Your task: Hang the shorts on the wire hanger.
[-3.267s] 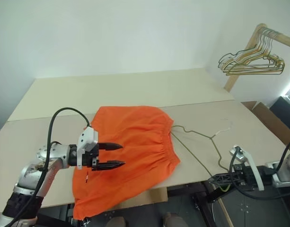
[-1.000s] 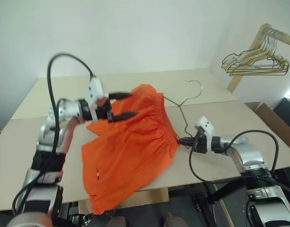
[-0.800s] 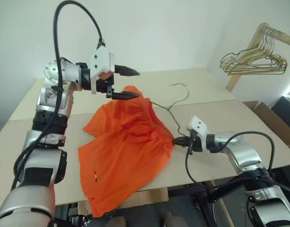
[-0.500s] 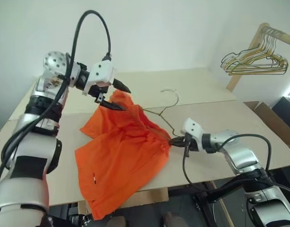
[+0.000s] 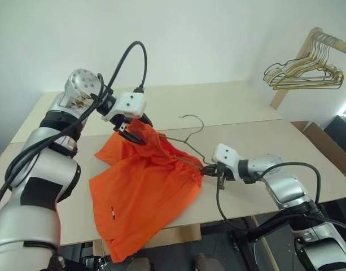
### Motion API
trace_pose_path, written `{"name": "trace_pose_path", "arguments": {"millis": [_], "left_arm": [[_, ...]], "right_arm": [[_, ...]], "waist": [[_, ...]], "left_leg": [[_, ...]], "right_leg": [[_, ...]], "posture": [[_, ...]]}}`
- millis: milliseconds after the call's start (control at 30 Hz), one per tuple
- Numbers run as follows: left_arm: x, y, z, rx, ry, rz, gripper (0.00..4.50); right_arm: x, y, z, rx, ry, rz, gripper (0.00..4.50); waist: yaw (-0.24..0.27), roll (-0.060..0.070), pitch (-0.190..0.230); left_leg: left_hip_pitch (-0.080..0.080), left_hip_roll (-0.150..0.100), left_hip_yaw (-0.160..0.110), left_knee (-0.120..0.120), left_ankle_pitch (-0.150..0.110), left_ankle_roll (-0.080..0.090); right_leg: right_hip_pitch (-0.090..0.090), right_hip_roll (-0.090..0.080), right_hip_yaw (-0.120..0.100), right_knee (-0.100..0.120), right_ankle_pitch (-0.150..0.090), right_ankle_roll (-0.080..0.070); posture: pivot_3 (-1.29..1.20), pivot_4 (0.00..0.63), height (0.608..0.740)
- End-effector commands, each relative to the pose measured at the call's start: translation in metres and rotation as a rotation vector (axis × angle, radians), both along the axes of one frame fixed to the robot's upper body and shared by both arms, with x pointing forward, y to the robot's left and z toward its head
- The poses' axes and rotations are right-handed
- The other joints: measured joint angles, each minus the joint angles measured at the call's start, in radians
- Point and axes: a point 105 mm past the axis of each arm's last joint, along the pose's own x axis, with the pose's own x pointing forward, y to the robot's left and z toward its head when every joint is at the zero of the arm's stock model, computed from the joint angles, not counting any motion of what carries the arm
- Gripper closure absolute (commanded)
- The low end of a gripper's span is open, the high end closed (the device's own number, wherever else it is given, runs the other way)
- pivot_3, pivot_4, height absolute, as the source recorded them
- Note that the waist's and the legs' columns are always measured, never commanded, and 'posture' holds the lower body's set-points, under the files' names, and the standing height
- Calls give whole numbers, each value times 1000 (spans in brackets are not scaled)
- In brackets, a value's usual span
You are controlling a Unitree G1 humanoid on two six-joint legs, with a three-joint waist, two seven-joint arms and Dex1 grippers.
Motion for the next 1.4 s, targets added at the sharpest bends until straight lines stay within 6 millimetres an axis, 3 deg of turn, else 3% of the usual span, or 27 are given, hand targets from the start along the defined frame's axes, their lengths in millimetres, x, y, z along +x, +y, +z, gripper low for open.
{"name": "trace_pose_path", "arguments": {"millis": [33, 167, 400, 600, 833, 900, 1067, 1167, 1267, 1400], "left_arm": [[1, -7, 7, 7, -26, -32, 1104], [1, -9, 3, 17, -17, -35, 2173], [3, -9, 2, 15, -11, -26, 4456], [6, -8, 5, 15, -28, -6, 4456], [7, 0, 12, 23, -66, -1, 4500], [8, 4, 17, 10, -80, 16, 4500], [9, 16, 27, -26, -111, 51, 4500], [9, 23, 28, -25, -118, 68, 4500], [9, 24, 28, -44, -114, 80, 4500], [10, 24, 31, -57, -121, 87, 4500]], "right_arm": [[5, 7, 21, 1, -82, 25, 4500], [5, 7, 22, -13, -100, 30, 4500], [6, 9, 26, -13, -137, 35, 4500], [8, 14, 31, -42, -336, 98, 4500], [13, 5, 35, -19, -399, 41, 2280], [14, -11, 36, 11, -353, -18, 1593], [9, -56, 54, 206, -274, -180, 1593], [-8, -73, 50, 248, -213, -195, 1593], [-25, -71, 34, 269, -111, -171, 1593], [-26, -55, 3, 351, 50, -241, 1593]], "waist": [[0, 0, 0], [0, 0, 0], [-2, 0, 0], [-2, 0, 0], [-6, 0, 0], [-6, 0, 0], [-2, 0, 0], [1, 0, 0], [0, 0, 0], [-16, 0, 0]], "left_leg": [[0, 0, 0, 0, 0, 0], [0, 0, 0, 0, 0, 0], [0, 0, 0, 0, 0, 0], [0, 0, 0, 1, 0, 0], [0, 0, 0, 1, 0, 0], [0, 0, 0, 1, 0, 0], [-1, 0, 0, 1, 0, 1], [0, 0, 0, 1, 0, 1], [0, 0, 0, 1, -1, 1], [3, 0, 0, 1, -1, 1]], "right_leg": [[0, 0, 0, 0, 0, 0], [0, 0, 0, 0, 0, 0], [0, 0, 0, 0, 0, 0], [0, 0, 0, 0, 0, 0], [0, 0, 0, 0, 0, 0], [0, 0, 0, 0, 0, 0], [1, 0, 0, -1, 0, 1], [1, -1, 0, -1, 0, 1], [1, 0, 0, 0, 0, 1], [3, 0, 1, 1, 0, 1]], "posture": [[17, 0, 740], [10, 0, 740], [2, 0, 740], [-1, 0, 740], [-9, 0, 740], [-10, 0, 740], [-6, 0, 740], [-8, 0, 740], [-9, 0, 740], [-7, 0, 740]]}}
